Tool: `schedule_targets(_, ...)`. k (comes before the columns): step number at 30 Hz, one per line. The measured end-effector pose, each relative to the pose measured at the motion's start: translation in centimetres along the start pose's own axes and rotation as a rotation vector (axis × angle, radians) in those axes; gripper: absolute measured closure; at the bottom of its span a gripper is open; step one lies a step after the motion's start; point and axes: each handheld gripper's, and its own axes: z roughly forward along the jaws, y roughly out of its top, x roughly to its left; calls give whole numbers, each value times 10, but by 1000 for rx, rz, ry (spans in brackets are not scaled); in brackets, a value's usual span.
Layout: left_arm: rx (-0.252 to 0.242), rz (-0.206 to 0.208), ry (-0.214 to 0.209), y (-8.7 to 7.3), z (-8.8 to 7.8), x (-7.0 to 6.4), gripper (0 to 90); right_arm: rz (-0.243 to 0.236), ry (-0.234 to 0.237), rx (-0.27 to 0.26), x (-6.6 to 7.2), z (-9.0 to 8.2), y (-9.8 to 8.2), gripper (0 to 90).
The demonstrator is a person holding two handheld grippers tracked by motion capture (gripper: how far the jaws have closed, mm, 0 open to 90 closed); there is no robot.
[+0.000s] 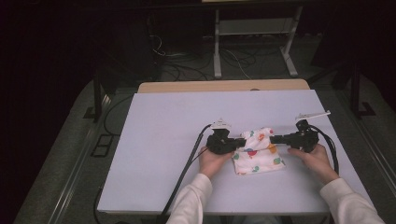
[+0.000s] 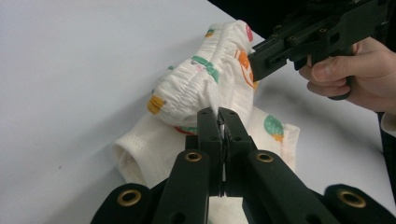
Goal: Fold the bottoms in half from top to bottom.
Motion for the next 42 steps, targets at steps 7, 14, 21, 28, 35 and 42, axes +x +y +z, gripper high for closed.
schedule_targets(7,7,15,-8,-7,4,-2,880,-9,-20,30,3,-1,0,581)
schedule_targets(14,13,25,-13,-10,5,-6,879,18,1,-14,1,-7,7,537)
schedule_targets(21,19,17,-13,-16,5,-6,878,18,18,-31,0,-9,19,547)
schedule_targets(28,24,22,-16,-18,6,-8,876,29,24,-21,1,-5,35,718)
schedule_targets(35,31,30,-19,-20,7,-10,876,35,23,-2,-1,3,46,841)
schedule_targets(42,36,28,-23,-21,8,-10,876,46,13,16,-4,10,55,888)
